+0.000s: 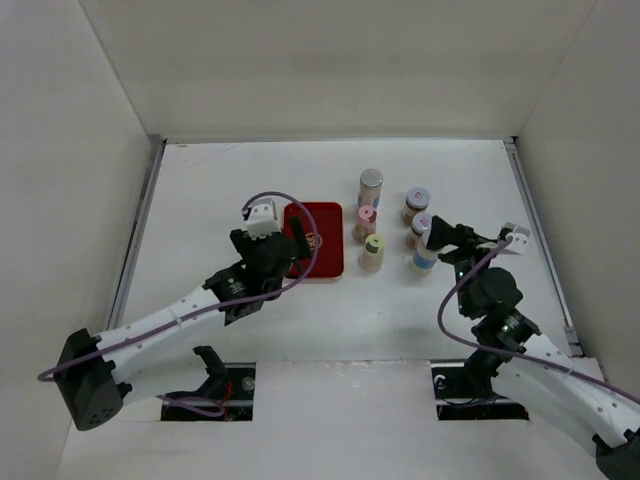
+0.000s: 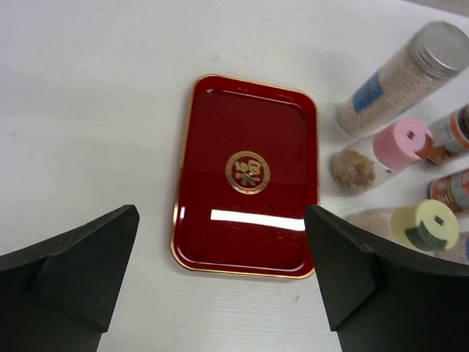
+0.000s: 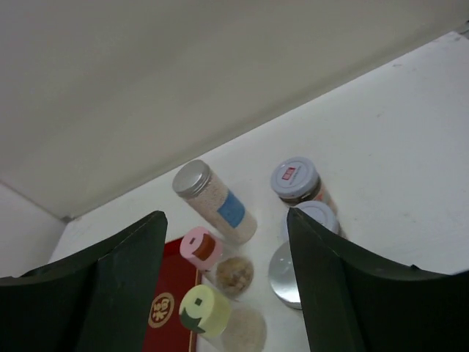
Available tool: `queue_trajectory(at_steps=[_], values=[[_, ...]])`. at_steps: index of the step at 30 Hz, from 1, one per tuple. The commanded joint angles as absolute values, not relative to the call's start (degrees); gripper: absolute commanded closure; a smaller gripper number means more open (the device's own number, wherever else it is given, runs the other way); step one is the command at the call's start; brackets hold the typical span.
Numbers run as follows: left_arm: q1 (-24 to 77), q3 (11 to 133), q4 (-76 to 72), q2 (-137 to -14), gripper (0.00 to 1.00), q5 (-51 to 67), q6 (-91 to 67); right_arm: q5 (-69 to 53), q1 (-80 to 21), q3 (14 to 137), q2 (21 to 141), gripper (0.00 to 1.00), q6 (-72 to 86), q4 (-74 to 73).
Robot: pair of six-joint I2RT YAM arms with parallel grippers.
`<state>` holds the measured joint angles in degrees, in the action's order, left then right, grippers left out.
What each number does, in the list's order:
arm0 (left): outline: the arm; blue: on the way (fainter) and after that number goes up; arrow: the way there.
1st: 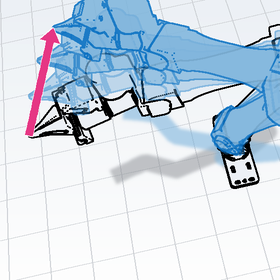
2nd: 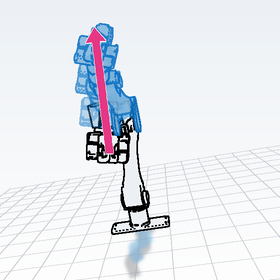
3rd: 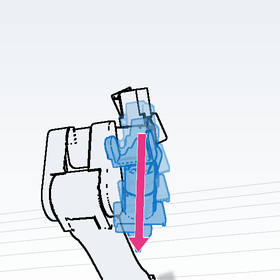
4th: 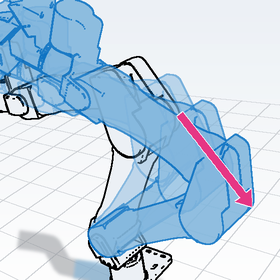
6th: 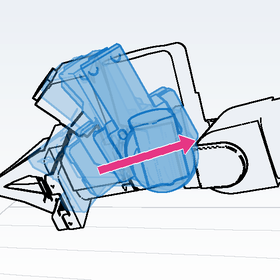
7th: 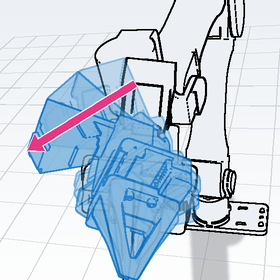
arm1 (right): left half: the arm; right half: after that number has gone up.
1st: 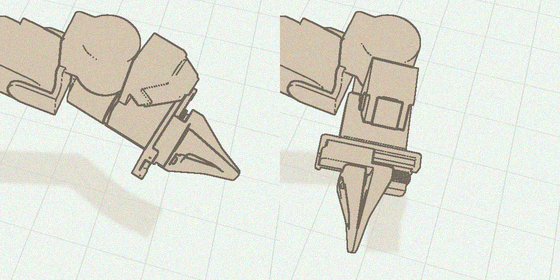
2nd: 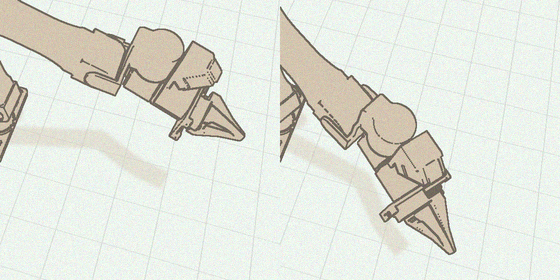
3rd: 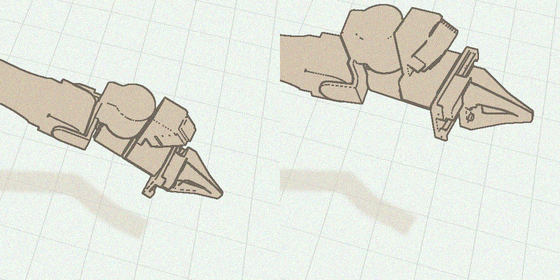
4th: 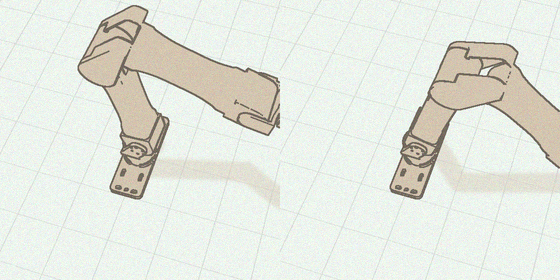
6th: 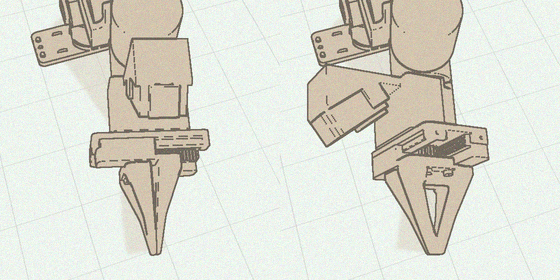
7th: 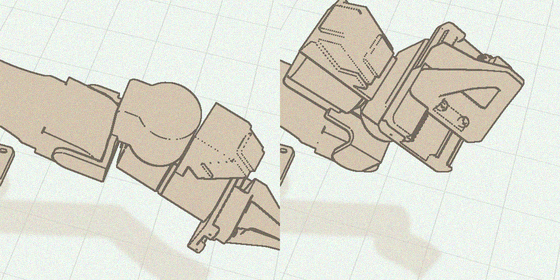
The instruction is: Organize the condiment bottles
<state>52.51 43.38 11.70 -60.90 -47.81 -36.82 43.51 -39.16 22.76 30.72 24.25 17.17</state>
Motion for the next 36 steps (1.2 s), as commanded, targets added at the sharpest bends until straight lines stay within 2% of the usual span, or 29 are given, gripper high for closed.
queue_trajectory(at_steps=[1, 4, 5, 9, 12, 14, 15, 17, 18, 20, 23, 27, 36], values=[[49.8, 38.9, 8.6, -55.4, 0.0, -47.9, -36.7, 36.8, -41.4, 24.1, 33.3, 0.26, 21.6, 22.8], [47.0, 34.6, 7.9, -52.0, 0.0, -46.5, -38.1, 33.8, -43.8, 25.9, 36.1, 0.31, 19.7, 22.4], [45.7, 33.4, 7.9, -51.0, 0.0, -46.4, -38.7, 32.8, -44.6, 26.6, 37.3, 0.37, 19.0, 22.2], [41.0, 28.9, 8.5, -46.9, 0.0, -45.4, -41.8, 28.2, -47.7, 31.6, 43.5, 0.71, 17.8, 17.2], [36.5, 25.8, 7.7, -45.5, 0.0, -42.5, -45.1, 27.9, -48.6, 36.9, 48.8, 0.78, 17.8, 11.4], [32.7, 24.8, 6.7, -46.2, 0.0, -39.2, -46.5, 27.4, -48.6, 40.1, 52.6, 0.7, 17.7, 7.5], [31.0, 24.0, 5.8, -46.8, 0.0, -37.5, -47.2, 27.7, -48.6, 41.3, 54.2, 0.61, 17.7, 6.0], [27.7, 22.2, 3.4, -47.9, 0.0, -34.7, -48.2, 28.1, -48.6, 42.4, 56.6, 0.32, 17.9, 5.3], [26.2, 21.2, 2.0, -48.3, 0.0, -33.5, -48.6, 28.0, -48.6, 42.8, 57.6, 0.21, 18.0, 5.2], [23.9, 19.8, -1.0, -49.4, 0.0, -30.9, -49.0, 28.2, -48.3, 43.9, 59.8, 0.11, 17.8, 3.9], [21.9, 18.5, -5.8, -51.6, 0.0, -27.6, -49.1, 27.9, -47.3, 45.7, 63.4, 0.05, 18.1, 1.2], [22.9, 16.2, -12.3, -54.9, 0.0, -25.8, -50.7, 28.0, -47.2, 47.5, 69.3, 0.05, 19.1, -1.9], [24.7, 13.2, -16.8, -54.8, 0.0, -25.0, -51.3, 28.5, -43.6, 50.4, 79.7, 0.19, 22.1, -1.3]])
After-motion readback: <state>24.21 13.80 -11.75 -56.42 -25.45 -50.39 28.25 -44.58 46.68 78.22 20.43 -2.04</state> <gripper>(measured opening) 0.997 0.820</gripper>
